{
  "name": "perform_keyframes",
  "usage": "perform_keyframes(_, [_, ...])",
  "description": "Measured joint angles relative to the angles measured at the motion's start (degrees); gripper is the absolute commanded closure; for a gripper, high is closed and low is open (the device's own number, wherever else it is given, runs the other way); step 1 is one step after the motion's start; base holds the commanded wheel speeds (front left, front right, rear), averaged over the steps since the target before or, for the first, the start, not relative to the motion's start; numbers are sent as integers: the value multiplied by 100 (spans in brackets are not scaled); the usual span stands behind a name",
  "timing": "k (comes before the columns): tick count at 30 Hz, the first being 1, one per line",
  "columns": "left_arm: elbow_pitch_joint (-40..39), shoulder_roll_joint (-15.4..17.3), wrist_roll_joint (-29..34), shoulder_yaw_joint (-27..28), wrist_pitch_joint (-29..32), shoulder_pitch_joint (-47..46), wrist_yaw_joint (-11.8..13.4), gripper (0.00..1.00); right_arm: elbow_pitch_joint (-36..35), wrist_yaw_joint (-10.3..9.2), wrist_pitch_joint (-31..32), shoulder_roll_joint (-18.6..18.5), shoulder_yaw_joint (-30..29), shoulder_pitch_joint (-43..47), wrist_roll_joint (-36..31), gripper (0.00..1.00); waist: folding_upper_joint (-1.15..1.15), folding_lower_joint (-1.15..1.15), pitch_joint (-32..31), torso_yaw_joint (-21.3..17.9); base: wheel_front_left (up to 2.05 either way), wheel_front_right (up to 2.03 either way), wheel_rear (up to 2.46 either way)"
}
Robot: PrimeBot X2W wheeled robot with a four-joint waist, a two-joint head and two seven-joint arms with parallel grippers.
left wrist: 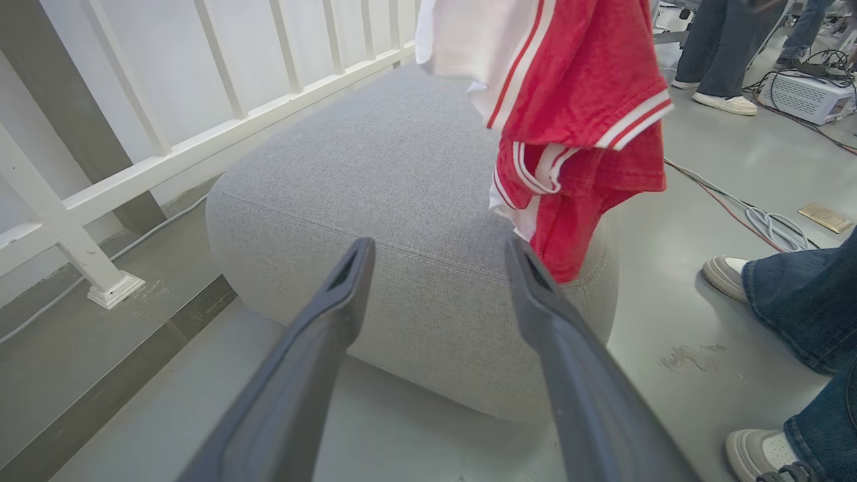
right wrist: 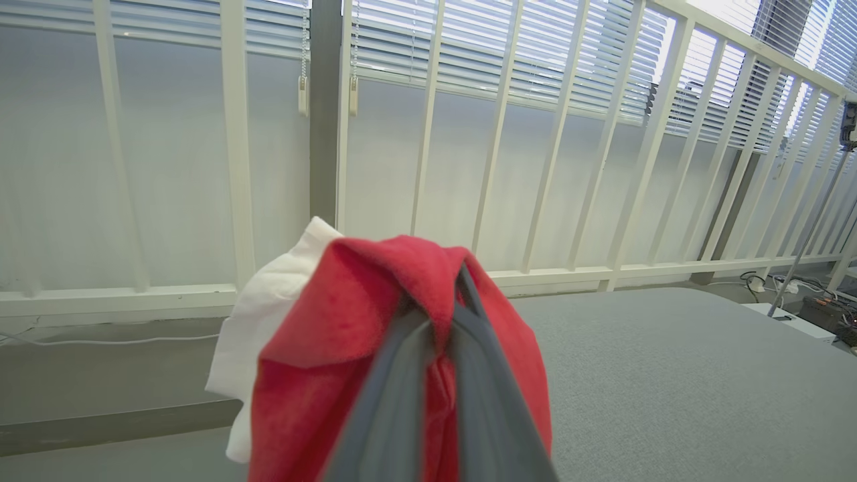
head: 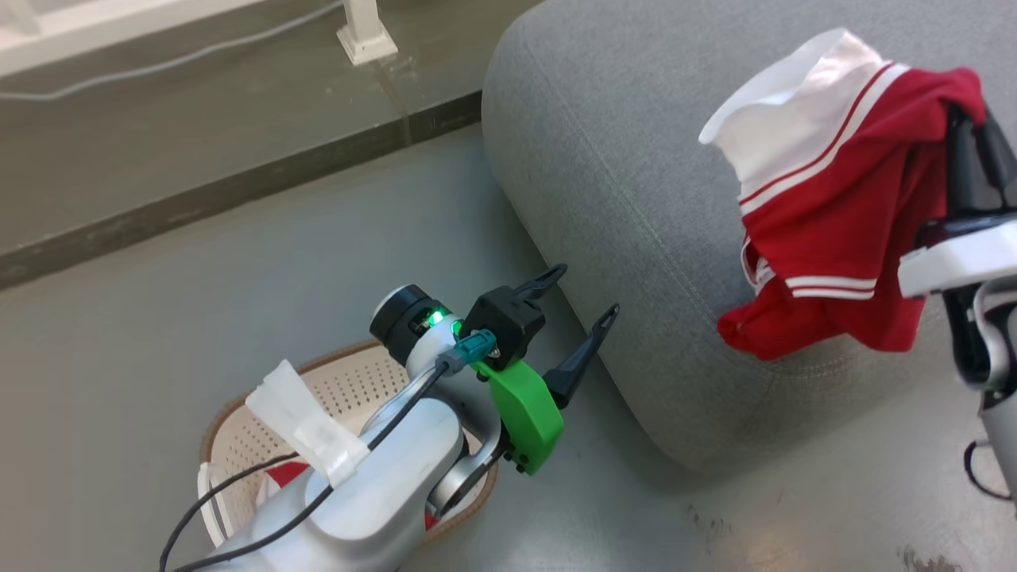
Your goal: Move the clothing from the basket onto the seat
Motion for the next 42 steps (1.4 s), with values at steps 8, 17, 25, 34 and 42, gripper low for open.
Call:
perform_keyframes(8, [-213, 80, 66, 12, 203, -286, 76, 0, 11, 162, 194, -291, -49, -1228, -3, 100, 0, 0, 473, 84, 0, 0, 0])
perform_keyframes(17, [-581, 222, 401, 13, 402, -794, 143, 0, 322, 136, 549, -638, -643, -2765, 159, 100, 0, 1, 1093, 285, 0, 0, 0])
perform_keyframes(25, [-845, 235, 635, -11, 492, -1064, 143, 0, 916, 38, 790, -1096, -990, -3515, 175, 100, 0, 1, 1578, 684, 0, 0, 0])
perform_keyframes(34, [-1090, 236, 717, -138, 548, -1172, 136, 0, 1677, -114, 843, -1284, -1198, -3691, 77, 100, 0, 1, 2019, 1259, 0, 0, 0])
perform_keyframes(42, [-1255, 288, 764, -153, 678, -1269, 143, 0, 2065, -131, 766, -1157, -1169, -3746, 35, 100, 0, 1, 2379, 1569, 0, 0, 0])
